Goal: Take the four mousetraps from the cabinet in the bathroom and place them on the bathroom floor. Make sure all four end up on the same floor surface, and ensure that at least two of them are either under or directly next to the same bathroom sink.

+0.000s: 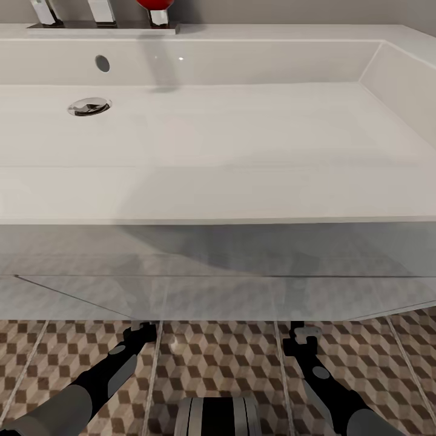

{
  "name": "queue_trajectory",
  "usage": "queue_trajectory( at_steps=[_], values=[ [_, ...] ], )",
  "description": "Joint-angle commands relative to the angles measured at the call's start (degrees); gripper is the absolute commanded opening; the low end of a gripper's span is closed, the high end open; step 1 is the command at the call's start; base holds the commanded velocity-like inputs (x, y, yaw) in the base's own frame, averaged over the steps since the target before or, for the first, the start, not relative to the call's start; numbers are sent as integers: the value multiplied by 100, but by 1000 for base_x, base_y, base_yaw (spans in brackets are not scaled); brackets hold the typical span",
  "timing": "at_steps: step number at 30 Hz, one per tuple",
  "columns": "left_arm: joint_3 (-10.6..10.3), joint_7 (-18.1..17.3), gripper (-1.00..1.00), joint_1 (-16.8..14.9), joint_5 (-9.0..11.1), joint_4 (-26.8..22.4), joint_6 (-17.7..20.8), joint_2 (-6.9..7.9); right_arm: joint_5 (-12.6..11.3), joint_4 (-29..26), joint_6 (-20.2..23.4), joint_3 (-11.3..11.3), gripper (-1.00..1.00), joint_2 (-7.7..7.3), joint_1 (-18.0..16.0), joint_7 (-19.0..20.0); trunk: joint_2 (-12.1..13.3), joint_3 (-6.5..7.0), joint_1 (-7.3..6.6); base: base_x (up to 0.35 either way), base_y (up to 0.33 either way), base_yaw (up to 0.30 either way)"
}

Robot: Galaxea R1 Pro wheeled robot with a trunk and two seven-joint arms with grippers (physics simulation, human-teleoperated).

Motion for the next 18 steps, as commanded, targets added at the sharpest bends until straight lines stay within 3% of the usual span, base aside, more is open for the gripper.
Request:
queue_trajectory(
  at_steps=[1, 7, 18],
  values=[
    [-50, 55, -100, -3, 24, -6, -20, 6, -62, 1, -23, 48, -100, -6, -3, -12, -1, -3, -1, 0, 0, 0],
    [-50, 55, -100, -3, 25, -8, -25, 6, -35, 1, -23, 48, -100, -4, -3, -12, -7, -92, 9, 0, 0, 0],
    [-50, 55, -100, -3, 25, -15, -26, 6, -21, 1, -35, 36, -100, -7, -3, -3, -7, -92, 9, 0, 0, 0]
  ],
)
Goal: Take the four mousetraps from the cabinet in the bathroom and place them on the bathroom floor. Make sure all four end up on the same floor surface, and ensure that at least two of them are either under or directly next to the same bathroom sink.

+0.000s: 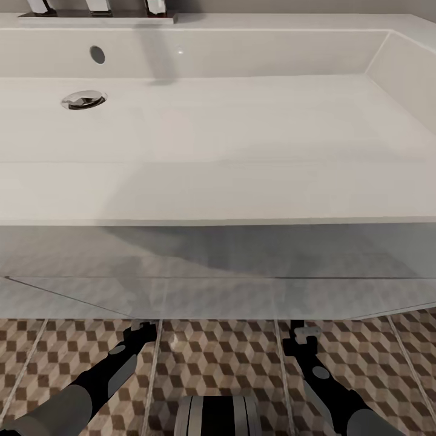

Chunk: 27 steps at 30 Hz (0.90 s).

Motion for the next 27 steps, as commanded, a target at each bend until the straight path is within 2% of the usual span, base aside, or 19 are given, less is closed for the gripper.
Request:
queue_trajectory(
  at_steps=[1, 19, 27],
  values=[
    [-50, 55, -100, -3, 24, -7, -19, 6, -62, 1, -26, 43, -100, -6, -3, -9, -1, -3, -1, 0, 0, 0],
    [-41, 55, -100, -3, 24, -15, -28, 6, -59, -251, -113, 18, -100, -8, -3, -3, -1, -3, -1, 0, 0, 0],
    [-41, 55, -100, -3, 24, -15, -34, 6, -58, -242, -390, 43, -100, -8, -3, -3, -1, -3, -1, 0, 0, 0]
  ],
)
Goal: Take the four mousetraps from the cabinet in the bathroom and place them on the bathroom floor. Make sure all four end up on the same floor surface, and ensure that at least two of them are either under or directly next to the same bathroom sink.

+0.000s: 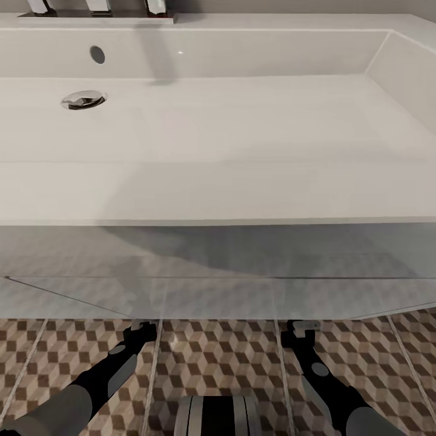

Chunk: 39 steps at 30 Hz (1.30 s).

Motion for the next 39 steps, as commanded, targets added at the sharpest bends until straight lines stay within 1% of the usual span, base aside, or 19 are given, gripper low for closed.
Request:
queue_trajectory(
  at_steps=[1, 6, 9, 12, 14, 22, 28, 39],
  values=[
    [-50, 56, -100, -3, 24, -6, -18, 6, -62, 2, -36, 49, -100, -6, -4, -11, -1, -3, -1, 0, 0, 0],
    [-50, 56, -100, -3, 24, -6, -21, 6, -64, 9, -75, 62, -100, -6, -4, 65, -1, -3, -1, 0, 0, 0],
    [-50, 56, -100, -3, 24, -6, -21, 6, -68, 25, -81, 60, -100, -6, -4, 477, -1, -3, -1, 0, 0, 0],
    [-50, 56, -100, -3, 24, -6, -21, 6, -72, 30, -82, 52, -100, -6, -4, 663, -1, -3, -1, 0, 0, 0],
    [-50, 56, -100, -3, 24, -6, -21, 6, -74, 31, -83, 50, -100, -6, -4, 706, -1, -3, -1, 0, 0, 0],
    [-50, 56, -100, -3, 24, -5, -21, 6, -56, 8, -79, 19, -100, -40, -4, 767, -1, -3, -1, 0, 0, 0],
    [-50, 56, -100, -4, 24, -6, -21, 14, 56, 13, -82, 24, -100, -41, -4, 806, -1, -3, -1, 0, 0, 0],
    [-41, 56, -100, -3, 24, -6, -30, 10, 66, 20, -83, 13, -100, -36, -4, 770, -1, -3, -1, 0, 0, 0]
  ],
)
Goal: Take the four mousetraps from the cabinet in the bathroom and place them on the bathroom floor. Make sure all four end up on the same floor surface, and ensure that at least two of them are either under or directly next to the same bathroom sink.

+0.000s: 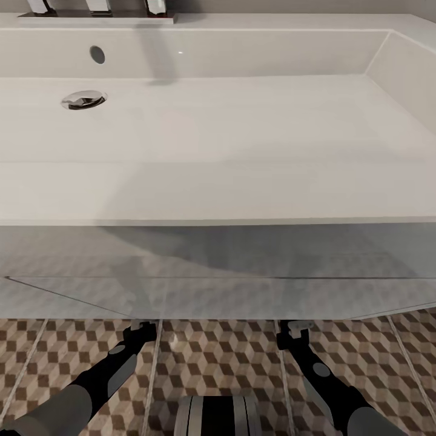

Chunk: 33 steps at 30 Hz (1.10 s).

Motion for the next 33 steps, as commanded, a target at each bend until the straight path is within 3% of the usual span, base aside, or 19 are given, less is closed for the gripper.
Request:
queue_trajectory(
  at_steps=[1, 20, 24, 33],
  values=[
    [-50, 56, -100, -3, 24, -6, -19, 5, -70, 2, -24, 37, -100, -6, -4, 17, -1, -3, -1, 0, 0, 0],
    [-49, 56, -100, -3, 24, -6, -19, 2, -61, -2, -24, 35, -100, -9, -4, 11, -1, -3, -1, 0, 0, 0],
    [-49, 56, -100, -3, 24, -6, -20, 2, -64, -1, -24, 32, -100, -9, -4, 11, -7, -92, 9, 0, 0, 0],
    [-49, 61, -100, -3, 24, -6, -20, 2, -69, -2, -25, 32, -100, -7, -4, 11, -7, -92, 9, 0, 0, 0]
  ],
)
